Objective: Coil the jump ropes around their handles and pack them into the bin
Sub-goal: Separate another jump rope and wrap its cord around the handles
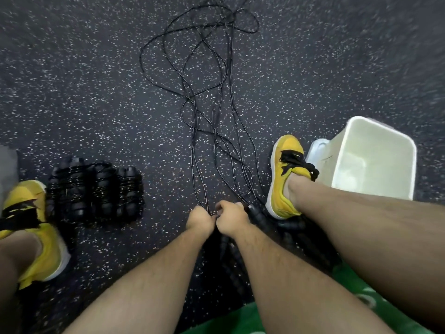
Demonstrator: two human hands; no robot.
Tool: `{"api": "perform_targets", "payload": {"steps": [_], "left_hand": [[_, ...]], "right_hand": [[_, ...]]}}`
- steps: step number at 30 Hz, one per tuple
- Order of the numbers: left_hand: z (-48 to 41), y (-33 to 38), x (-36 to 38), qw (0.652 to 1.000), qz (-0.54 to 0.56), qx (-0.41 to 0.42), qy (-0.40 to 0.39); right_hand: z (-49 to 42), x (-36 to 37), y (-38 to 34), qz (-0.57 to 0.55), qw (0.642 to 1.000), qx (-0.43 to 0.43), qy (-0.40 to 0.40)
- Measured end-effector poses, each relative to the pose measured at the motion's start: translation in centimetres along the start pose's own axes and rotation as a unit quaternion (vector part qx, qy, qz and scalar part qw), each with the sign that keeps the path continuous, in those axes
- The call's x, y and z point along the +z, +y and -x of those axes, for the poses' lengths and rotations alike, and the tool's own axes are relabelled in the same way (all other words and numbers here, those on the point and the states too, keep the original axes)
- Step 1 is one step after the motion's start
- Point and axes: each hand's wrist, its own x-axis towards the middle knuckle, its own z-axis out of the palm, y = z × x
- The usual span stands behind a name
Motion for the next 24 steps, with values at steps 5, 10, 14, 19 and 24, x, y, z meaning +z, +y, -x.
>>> {"api": "perform_targets", "payload": {"steps": [5,10,14,19,24], "left_hand": [[0.3,0.8,0.0,0.999,0.012,-0.028,0.008],[1.0,1.2,-2.7,0.994,0.107,-0.012,0.032],[2.1,0.8,-6.0,0.983,0.172,0.052,0.035],[5.3,1.3,-11.1,0.969,0.209,0.12,0.055],[10.0,2.8,-16.8,0.947,0.227,0.201,0.108]], "right_hand": [[0.3,-0.7,0.7,0.037,0.999,-0.005,0.008],[0.4,-1.5,0.3,0.147,0.989,-0.029,0.01],[1.6,-3.2,-1.7,0.238,0.971,-0.002,0.015],[4.4,-5.6,-4.8,0.171,0.984,-0.054,-0.001],[7.8,-7.6,-9.5,-0.037,0.979,-0.197,-0.043]]}}
